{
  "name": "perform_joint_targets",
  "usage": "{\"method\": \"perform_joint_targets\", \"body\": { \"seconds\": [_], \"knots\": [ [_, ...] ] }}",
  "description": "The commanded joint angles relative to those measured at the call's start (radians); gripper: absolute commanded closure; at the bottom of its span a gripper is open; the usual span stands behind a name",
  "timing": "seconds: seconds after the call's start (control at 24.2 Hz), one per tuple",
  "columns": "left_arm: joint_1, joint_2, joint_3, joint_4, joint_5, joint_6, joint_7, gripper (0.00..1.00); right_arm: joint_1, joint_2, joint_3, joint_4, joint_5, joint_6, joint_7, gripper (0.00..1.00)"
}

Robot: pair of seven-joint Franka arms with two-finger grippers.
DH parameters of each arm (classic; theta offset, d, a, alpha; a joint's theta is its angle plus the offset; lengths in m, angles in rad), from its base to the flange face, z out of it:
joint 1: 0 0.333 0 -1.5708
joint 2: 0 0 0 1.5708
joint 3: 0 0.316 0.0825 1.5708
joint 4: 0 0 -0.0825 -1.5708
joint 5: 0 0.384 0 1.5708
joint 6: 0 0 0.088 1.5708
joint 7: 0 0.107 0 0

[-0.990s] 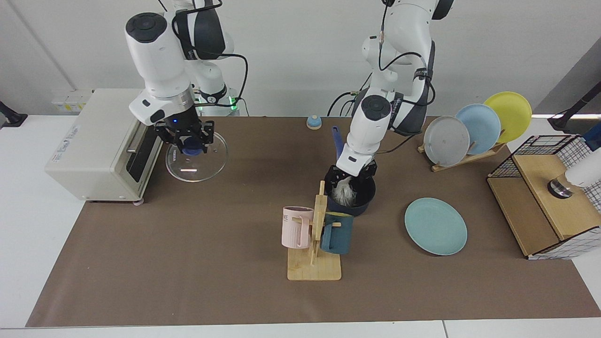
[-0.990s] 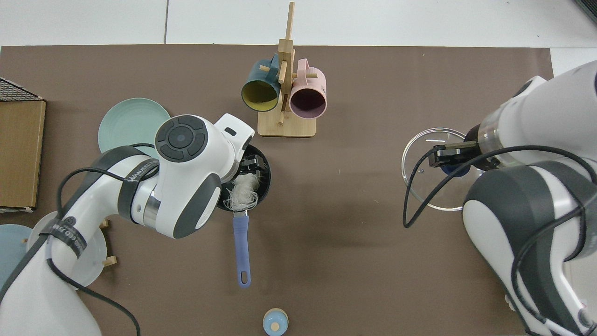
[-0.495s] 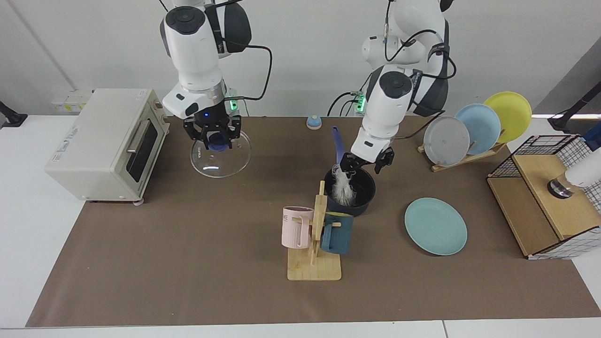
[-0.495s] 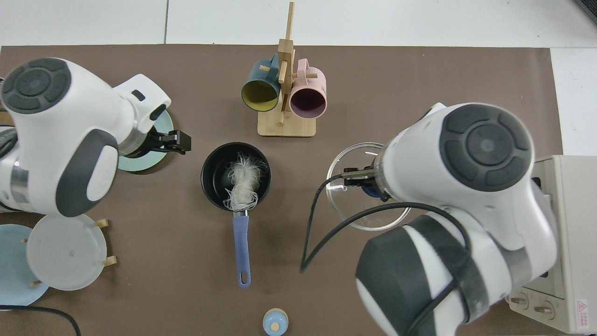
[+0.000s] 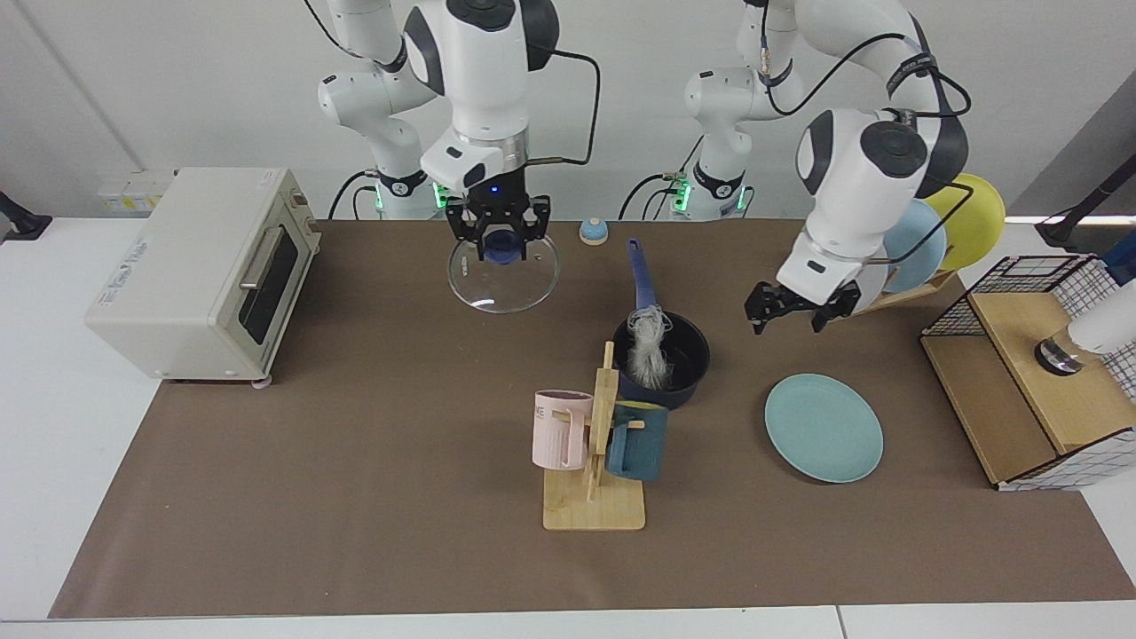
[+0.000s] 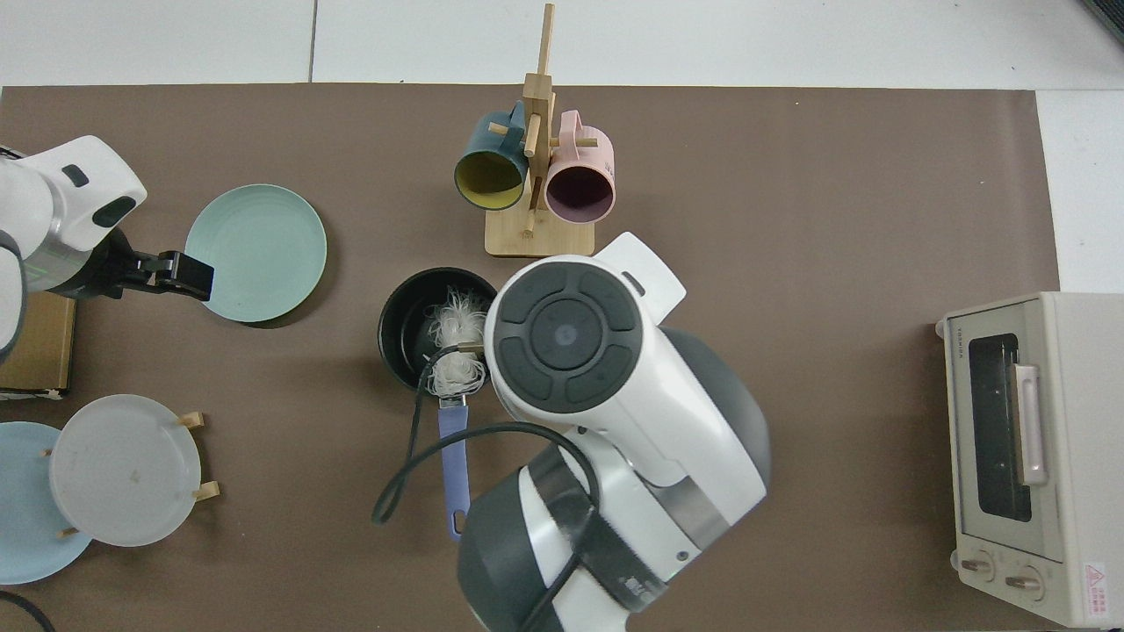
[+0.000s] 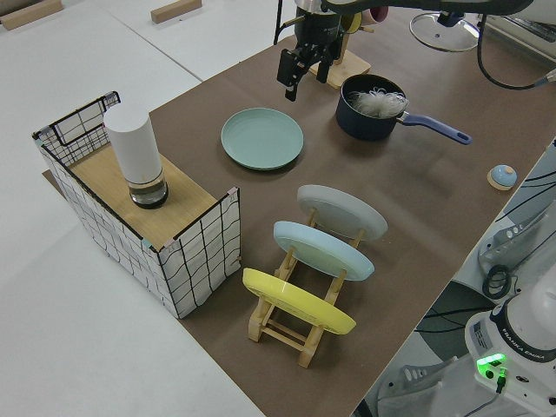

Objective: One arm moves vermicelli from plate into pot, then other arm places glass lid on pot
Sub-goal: 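Carry the glass lid over the pot with the right gripper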

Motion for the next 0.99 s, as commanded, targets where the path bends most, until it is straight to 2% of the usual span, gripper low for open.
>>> {"method": "perform_joint_targets", "body": {
  "seconds": [0.0,0.16,0.45,0.95],
  "knots": [
    [-0.011,-0.078,0.0,0.047,-0.002,-0.115,0.002,0.0,0.077,0.123,-0.012,0.134,-0.068,0.02,0.125,1.0],
    [-0.016,-0.127,0.003,0.047,-0.005,-0.145,-0.013,0.0,0.109,0.146,-0.006,0.128,-0.105,0.136,0.184,1.0],
    [-0.02,-0.133,-0.007,0.039,-0.014,-0.155,-0.105,0.0,0.115,0.172,-0.006,0.073,-0.123,0.368,0.231,1.0],
    [-0.02,-0.133,-0.006,0.048,-0.013,-0.152,-0.102,0.0,0.151,0.189,-0.006,0.025,-0.183,0.427,0.283,1.0]
  ]
}}
